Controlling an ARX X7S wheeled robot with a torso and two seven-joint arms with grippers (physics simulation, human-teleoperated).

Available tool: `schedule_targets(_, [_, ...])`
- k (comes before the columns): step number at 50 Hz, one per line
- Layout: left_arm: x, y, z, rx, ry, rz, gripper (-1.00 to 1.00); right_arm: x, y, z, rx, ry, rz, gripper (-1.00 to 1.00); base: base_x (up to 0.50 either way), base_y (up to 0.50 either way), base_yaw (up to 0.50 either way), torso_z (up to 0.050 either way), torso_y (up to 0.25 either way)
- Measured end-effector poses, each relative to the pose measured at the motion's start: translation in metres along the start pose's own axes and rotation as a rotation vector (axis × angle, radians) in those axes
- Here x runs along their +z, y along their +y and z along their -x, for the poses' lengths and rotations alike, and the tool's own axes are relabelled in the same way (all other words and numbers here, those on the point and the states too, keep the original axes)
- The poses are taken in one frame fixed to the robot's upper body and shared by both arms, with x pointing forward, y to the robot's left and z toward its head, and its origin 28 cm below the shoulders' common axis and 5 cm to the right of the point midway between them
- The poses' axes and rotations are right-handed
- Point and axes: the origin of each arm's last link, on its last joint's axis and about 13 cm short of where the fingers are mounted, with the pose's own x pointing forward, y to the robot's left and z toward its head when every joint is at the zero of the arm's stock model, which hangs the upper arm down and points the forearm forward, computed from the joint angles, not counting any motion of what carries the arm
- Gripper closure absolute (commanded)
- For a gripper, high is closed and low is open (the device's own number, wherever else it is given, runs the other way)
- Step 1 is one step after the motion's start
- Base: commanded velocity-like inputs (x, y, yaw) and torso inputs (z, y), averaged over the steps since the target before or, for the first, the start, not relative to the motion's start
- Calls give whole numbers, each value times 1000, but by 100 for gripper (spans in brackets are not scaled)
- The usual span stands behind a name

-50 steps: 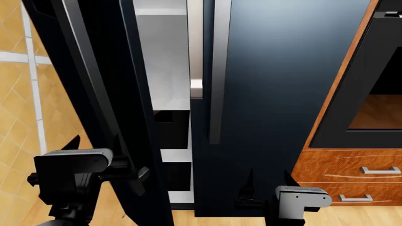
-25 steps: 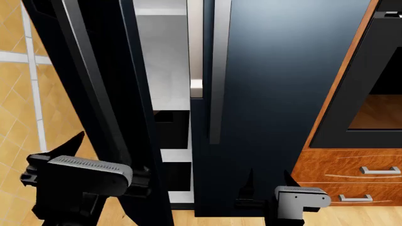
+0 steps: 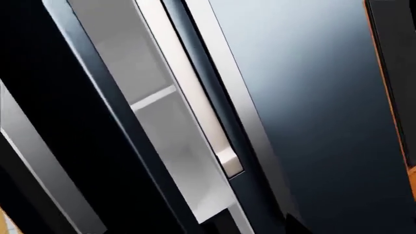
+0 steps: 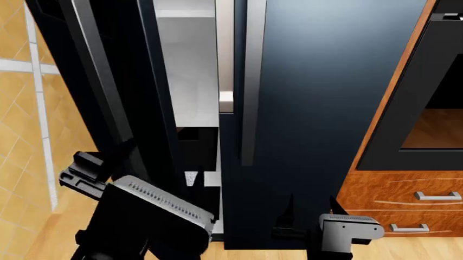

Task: Open the fridge door

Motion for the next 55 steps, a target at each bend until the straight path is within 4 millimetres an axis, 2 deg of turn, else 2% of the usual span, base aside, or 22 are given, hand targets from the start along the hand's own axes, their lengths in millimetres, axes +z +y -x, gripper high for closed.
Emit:
schedule_targets(17, [23, -12, -13, -181, -59, -57, -100, 0, 0, 1, 2, 3, -3, -100, 0, 0, 0, 0, 0])
schedule_targets(25, [28, -17, -25, -239, -70, -44, -100, -1, 0, 1, 4, 4, -4, -100, 0, 0, 0, 0, 0])
schedule_targets(43, [32, -26, -74, -362, -69, 116, -100, -1, 0, 0, 6, 5, -5, -100, 0, 0, 0, 0, 0])
schedule_targets(55, [31, -30, -106, -420, -54, 160, -100, 0, 0, 0, 8, 7, -9, -100, 0, 0, 0, 0, 0])
